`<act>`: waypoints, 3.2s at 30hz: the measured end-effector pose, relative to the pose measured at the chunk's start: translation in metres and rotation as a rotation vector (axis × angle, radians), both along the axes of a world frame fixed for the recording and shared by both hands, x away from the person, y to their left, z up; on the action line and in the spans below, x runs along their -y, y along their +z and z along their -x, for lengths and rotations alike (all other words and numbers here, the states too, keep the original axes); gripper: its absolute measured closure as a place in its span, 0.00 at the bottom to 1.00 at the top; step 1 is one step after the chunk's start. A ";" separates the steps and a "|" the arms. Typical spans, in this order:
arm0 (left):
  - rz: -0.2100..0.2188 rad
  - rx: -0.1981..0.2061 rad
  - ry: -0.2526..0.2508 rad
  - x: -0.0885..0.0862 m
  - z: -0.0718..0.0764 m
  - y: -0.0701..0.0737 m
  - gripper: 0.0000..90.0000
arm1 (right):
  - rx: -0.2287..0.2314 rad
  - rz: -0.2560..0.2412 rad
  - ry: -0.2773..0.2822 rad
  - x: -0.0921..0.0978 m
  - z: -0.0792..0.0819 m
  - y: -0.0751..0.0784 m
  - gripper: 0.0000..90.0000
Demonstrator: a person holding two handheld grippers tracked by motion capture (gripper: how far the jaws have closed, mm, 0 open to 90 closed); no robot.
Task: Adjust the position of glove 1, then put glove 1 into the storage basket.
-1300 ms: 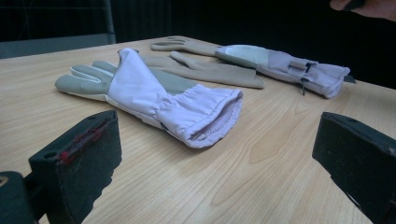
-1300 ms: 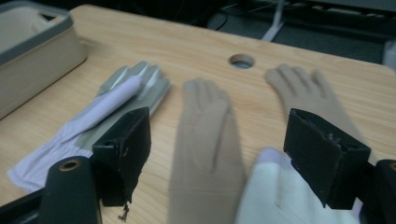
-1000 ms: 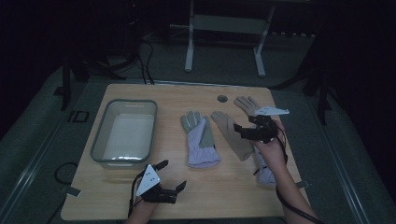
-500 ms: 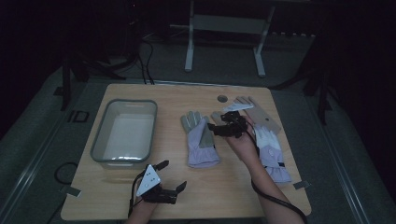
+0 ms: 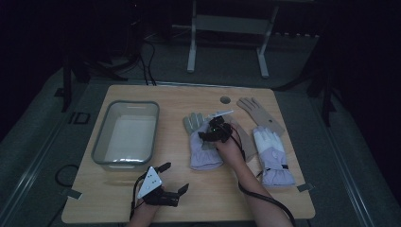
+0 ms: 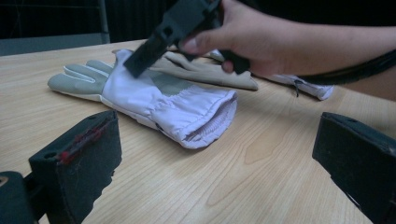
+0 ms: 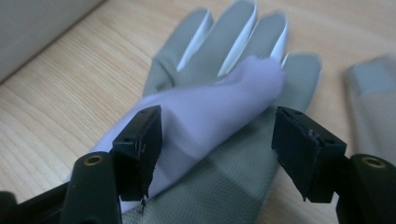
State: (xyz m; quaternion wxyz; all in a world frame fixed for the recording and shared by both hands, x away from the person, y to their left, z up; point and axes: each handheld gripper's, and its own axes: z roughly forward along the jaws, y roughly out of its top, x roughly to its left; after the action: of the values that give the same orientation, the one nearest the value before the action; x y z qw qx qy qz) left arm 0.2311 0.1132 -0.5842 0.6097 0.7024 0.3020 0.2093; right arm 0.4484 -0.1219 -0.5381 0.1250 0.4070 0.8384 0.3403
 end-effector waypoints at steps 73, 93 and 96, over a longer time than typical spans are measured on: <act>0.021 0.008 0.013 -0.001 0.003 -0.001 0.02 | -0.013 -0.052 -0.040 0.093 0.073 0.032 0.52; 0.016 0.001 0.018 -0.001 0.002 0.000 0.02 | 0.067 -0.057 -0.113 0.193 0.092 0.067 0.53; 0.018 0.003 0.019 -0.001 0.003 0.000 0.02 | 0.078 -0.039 -0.112 0.205 0.095 0.070 0.53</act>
State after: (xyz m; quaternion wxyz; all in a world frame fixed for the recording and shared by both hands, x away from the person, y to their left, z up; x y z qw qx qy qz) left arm 0.2281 0.1140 -0.5847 0.6145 0.6937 0.3095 0.2133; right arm 0.3534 -0.3273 -0.4678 0.1686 0.4422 0.8019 0.3646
